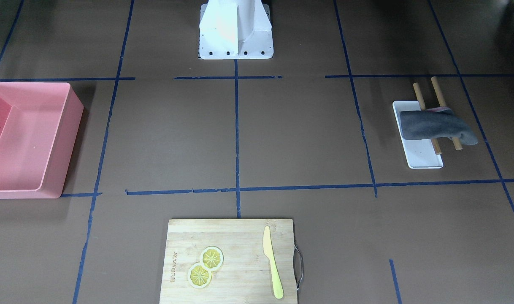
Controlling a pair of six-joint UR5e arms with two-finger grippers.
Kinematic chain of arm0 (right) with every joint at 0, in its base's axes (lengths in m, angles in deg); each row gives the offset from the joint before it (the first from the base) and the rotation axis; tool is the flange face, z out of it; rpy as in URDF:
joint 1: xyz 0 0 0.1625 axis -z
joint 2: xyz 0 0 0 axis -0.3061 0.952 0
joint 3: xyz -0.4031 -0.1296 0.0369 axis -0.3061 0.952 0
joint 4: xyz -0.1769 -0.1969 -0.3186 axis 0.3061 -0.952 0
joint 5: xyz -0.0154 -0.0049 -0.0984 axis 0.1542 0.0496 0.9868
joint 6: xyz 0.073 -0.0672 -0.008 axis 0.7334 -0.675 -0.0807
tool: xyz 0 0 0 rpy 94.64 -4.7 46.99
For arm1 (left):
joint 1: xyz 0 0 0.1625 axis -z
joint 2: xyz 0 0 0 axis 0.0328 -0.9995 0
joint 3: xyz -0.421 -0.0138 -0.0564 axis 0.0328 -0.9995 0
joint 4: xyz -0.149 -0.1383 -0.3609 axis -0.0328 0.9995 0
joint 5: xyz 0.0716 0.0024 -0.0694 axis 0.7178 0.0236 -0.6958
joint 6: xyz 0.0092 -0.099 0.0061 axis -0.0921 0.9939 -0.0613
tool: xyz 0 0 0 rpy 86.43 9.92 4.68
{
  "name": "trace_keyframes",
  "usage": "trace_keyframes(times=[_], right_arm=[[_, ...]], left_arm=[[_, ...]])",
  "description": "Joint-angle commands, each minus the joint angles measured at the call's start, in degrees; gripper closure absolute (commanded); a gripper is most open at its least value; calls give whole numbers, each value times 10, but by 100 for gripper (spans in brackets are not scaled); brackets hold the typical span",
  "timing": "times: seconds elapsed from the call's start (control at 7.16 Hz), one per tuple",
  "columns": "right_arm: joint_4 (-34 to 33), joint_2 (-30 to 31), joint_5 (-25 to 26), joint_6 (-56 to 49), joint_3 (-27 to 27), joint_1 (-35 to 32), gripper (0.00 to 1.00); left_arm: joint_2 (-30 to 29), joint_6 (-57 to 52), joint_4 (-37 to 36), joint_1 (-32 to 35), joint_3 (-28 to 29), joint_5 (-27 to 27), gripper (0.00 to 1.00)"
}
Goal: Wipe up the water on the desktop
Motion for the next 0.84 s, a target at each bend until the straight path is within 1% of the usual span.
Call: trace_keyframes(times=[0.0, 0.42, 0.7], right_arm=[[0, 0, 0, 0, 0, 0, 0], [0, 0, 0, 0, 0, 2, 0], [2, 0, -5, 0, -2, 3, 0]], left_arm=[[0, -2, 1, -1, -2, -1, 0], [-9, 2, 2, -3, -3, 1, 0], [-45, 3, 26, -3, -1, -1, 0]])
